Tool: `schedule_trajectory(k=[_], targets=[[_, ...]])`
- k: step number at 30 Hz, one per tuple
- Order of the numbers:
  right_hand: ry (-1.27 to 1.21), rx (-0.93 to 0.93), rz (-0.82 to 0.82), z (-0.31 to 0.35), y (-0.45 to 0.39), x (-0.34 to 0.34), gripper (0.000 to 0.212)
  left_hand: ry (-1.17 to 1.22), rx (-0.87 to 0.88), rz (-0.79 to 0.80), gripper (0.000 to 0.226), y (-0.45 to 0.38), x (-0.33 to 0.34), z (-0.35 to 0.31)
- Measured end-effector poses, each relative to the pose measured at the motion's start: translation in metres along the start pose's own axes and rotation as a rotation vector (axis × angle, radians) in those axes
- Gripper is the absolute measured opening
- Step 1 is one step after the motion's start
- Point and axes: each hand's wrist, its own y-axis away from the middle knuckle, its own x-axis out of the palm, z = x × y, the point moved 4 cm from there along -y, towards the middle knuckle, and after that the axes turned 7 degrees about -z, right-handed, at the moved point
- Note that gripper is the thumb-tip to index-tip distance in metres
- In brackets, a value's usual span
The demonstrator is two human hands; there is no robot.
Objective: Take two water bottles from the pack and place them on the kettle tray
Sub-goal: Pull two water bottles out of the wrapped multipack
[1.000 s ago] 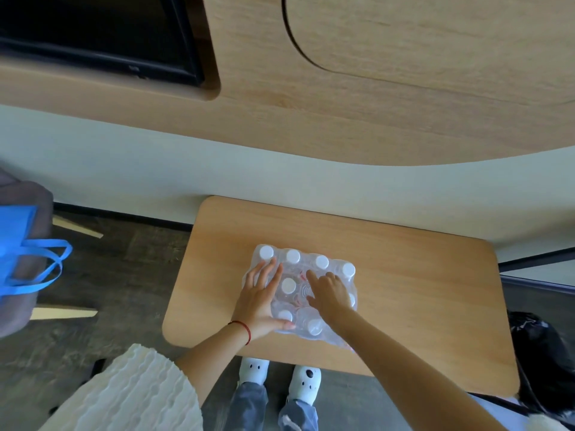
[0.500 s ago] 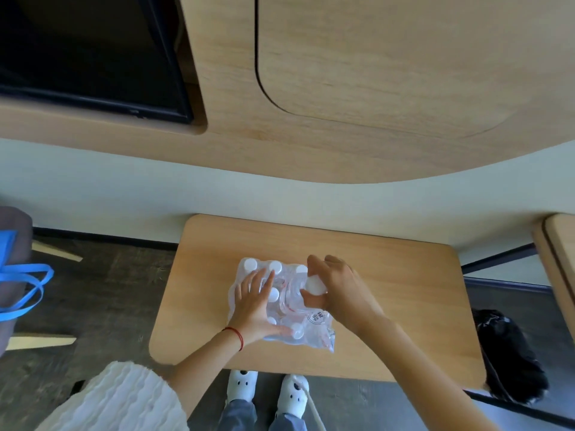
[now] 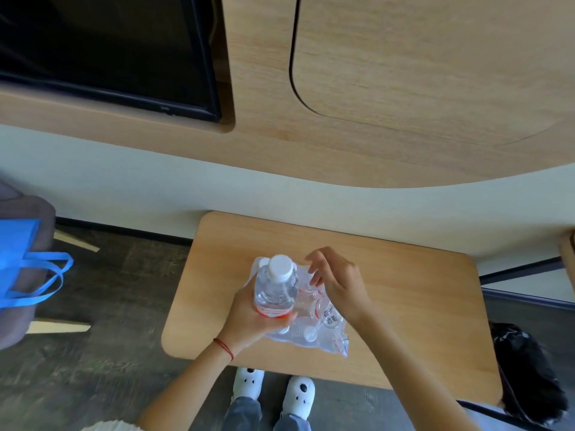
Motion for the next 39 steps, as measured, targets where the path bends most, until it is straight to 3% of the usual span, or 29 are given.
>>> schedule_trajectory(k=[3,6,11,18,26,33,39], targets=[[0.184,0.265,0.153,-0.078,-0.002,0.051,0.024,-0.051,-0.024,-0.015,0.056,0.006,-0.018,0.013],[0.314,0.214,0.347,-0.116,0.003,0.105,0.050,-0.088,-0.045,-0.041,0.057,0.008,-0.029,0.021],[0.320,0.136,0.207,-0.137,-0.007,0.124,0.046,-0.085,-0.085,-0.047,0.059,0.006,-0.033,0.033],[0.269,0.076,0.160,-0.139,-0.004,0.110,0.044,-0.069,-0.111,-0.046,0.057,0.004,-0.028,0.034],[0.023,-0.031,-0.169,-0.075,0.027,0.026,0.039,-0.074,-0.115,-0.038,0.047,0.009,-0.026,0.016],[-0.459,-0.080,-0.477,0.022,0.058,-0.071,0.027,-0.047,-0.078,-0.030,0.049,0.009,-0.022,-0.027],[-0.470,-0.004,-0.680,0.070,0.075,-0.120,0.027,0.033,-0.059,0.071,0.046,0.005,0.005,-0.095]])
